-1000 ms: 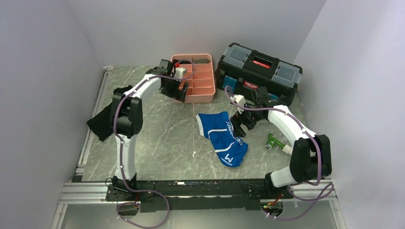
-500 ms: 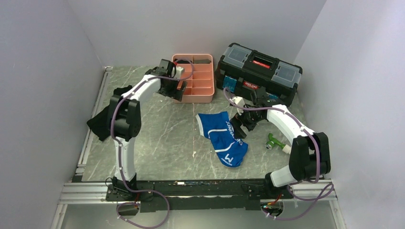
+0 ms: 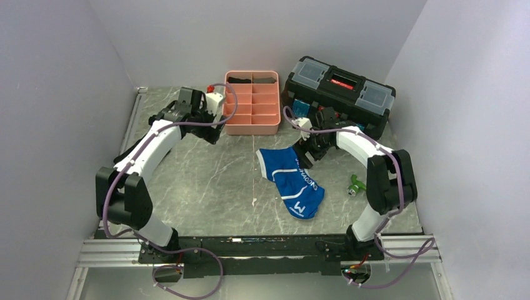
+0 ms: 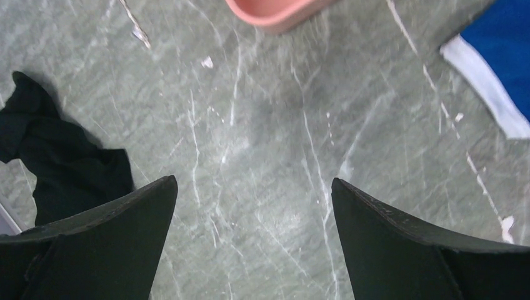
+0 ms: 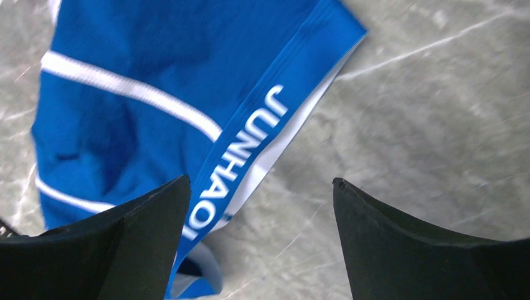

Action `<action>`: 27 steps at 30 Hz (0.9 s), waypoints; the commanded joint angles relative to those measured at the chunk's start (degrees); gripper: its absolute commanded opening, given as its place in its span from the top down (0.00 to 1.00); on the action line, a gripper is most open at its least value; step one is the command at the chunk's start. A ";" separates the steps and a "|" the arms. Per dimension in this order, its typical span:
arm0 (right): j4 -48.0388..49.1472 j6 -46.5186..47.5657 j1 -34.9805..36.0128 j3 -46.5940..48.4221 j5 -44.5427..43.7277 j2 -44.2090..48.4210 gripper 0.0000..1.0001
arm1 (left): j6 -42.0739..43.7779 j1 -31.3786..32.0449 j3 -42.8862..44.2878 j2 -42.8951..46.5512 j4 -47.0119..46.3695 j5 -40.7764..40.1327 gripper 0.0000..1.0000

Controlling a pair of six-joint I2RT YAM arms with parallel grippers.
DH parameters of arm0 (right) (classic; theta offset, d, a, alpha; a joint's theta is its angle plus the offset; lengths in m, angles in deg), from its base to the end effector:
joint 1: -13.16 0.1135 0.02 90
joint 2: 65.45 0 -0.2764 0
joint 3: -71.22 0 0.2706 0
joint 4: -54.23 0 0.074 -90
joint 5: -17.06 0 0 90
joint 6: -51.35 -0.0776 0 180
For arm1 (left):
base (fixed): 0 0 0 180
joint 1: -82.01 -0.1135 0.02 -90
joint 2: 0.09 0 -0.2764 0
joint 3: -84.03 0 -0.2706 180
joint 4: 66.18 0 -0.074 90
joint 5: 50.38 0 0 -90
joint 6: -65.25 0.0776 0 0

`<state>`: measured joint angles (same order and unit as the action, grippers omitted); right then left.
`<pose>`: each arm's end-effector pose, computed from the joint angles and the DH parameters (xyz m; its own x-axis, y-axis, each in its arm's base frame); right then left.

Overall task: Roll the underwear
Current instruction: Flatten out the underwear at the center of the board.

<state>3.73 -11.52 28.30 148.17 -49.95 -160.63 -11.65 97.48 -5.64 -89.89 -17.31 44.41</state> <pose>0.3345 0.1219 0.1686 -0.6286 -0.6050 -0.4888 -0.7459 0.6469 0.1585 0.3743 -0.1103 0.2793 -0.6289 0.4084 -0.6616 0.4742 0.8758 0.0899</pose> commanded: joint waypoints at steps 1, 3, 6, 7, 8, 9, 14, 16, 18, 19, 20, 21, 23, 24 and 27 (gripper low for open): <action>7.26 -1.76 0.50 5.02 -2.26 -4.75 0.16 | 2.99 -0.06 -4.10 4.34 -3.14 0.88 0.01; 7.85 -1.65 0.59 7.07 -2.37 -7.75 0.18 | 3.25 -0.17 -4.20 5.00 -3.29 1.29 0.01; 8.14 -1.30 0.66 10.11 -1.72 -11.84 0.23 | 3.78 -0.28 -3.69 5.35 -2.78 1.68 0.01; 7.95 -1.01 0.66 11.15 -1.31 -13.09 0.26 | 3.89 -0.26 -3.69 5.46 -2.82 1.59 0.01; 7.57 -0.91 0.78 12.32 -1.01 -14.29 0.28 | 3.98 -0.26 -3.71 5.51 -2.88 1.43 0.01; 7.18 -0.74 0.78 13.39 -0.67 -15.45 0.31 | 4.07 -0.26 -3.76 5.39 -2.99 1.37 0.01; 5.91 -0.07 1.29 16.67 1.62 -18.89 0.44 | 3.97 -0.28 -3.82 4.20 -2.76 2.27 0.01; 4.78 0.40 1.66 17.59 2.53 -19.97 0.51 | 3.94 -0.27 -3.86 3.71 -2.92 3.38 0.01; 3.93 1.00 1.86 17.84 4.16 -20.49 0.59 | 4.42 -0.28 -4.30 3.46 -3.75 5.64 0.01; 3.26 1.55 1.90 18.05 5.27 -20.56 0.63 | 5.11 -0.26 -4.63 3.34 -4.44 7.84 0.01; 2.46 1.82 1.91 18.34 6.31 -20.42 0.68 | 5.85 -0.30 -5.22 3.23 -5.58 10.26 0.01; 1.80 1.96 1.91 18.75 7.08 -20.17 0.73 | 6.62 -0.23 -5.91 3.23 -6.74 12.91 0.01; 1.05 1.92 1.90 19.13 8.05 -18.81 0.89 | 7.77 0.11 -7.02 2.91 -9.59 18.05 0.01; 1.03 1.78 1.91 19.13 8.28 -17.83 1.00 | 8.26 0.67 -7.05 2.29 -10.65 20.29 0.01; 0.29 1.39 1.94 19.18 9.25 -14.78 1.00 | 10.48 3.36 -3.92 -3.07 -10.36 25.02 0.01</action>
<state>6.28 -10.45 30.04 165.05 -44.67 -180.72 -4.94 97.98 -12.31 -88.03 -23.85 58.64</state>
